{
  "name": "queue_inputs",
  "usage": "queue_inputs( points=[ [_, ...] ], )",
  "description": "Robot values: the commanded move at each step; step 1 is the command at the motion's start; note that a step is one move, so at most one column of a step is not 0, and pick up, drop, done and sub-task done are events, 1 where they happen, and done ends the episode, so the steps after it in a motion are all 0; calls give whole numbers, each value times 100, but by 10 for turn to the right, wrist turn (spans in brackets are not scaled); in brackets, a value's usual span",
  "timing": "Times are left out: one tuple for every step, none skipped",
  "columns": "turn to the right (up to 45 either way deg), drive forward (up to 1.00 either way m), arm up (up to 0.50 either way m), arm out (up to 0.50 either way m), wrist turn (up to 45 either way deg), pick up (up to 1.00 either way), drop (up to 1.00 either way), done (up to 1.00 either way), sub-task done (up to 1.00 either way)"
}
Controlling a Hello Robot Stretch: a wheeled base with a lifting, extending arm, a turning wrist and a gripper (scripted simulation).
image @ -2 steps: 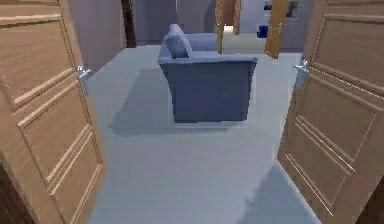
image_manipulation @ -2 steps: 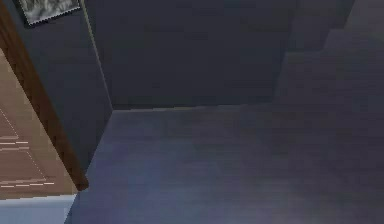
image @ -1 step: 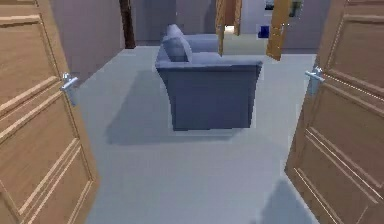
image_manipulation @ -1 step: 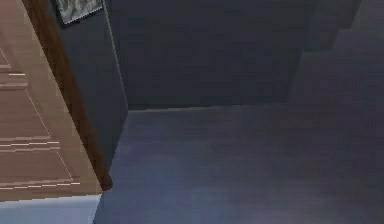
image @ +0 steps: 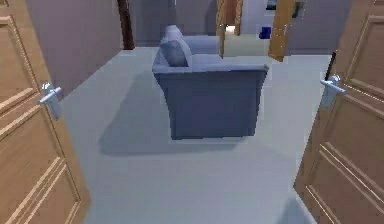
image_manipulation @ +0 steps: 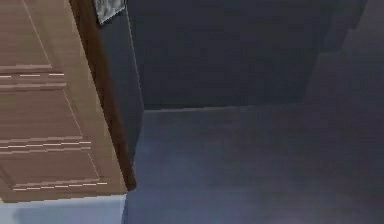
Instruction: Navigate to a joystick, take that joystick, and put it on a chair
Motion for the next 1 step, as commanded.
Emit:
queue_inputs(
  points=[
    [150,0,0,0,0,0,0,0,0]
  ],
)
